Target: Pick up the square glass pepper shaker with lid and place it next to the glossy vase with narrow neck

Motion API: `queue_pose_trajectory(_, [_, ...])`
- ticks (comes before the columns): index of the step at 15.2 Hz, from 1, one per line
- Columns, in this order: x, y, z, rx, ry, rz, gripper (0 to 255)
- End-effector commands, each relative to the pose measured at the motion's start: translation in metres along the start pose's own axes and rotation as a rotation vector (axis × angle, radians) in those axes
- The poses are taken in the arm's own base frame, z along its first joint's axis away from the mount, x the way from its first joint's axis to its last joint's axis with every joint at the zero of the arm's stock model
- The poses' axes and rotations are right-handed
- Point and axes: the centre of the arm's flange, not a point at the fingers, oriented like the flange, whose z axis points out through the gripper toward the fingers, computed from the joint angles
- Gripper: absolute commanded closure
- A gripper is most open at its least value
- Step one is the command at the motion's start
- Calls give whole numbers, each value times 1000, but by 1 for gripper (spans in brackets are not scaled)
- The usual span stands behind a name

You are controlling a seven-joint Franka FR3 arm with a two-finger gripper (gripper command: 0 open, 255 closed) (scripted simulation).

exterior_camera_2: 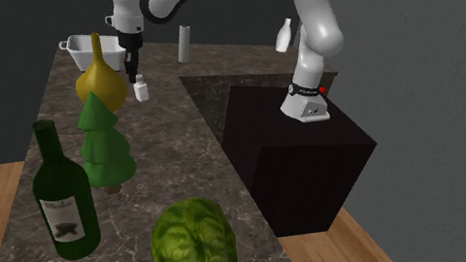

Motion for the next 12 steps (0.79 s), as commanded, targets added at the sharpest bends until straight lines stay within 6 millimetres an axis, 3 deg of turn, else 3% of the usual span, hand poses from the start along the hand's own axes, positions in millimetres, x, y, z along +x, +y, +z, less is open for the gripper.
queue_pose_trajectory(1, [0, 0, 12, 0, 1, 0, 255])
queue_pose_trajectory(12, [0, 0, 70, 0, 1, 0, 255])
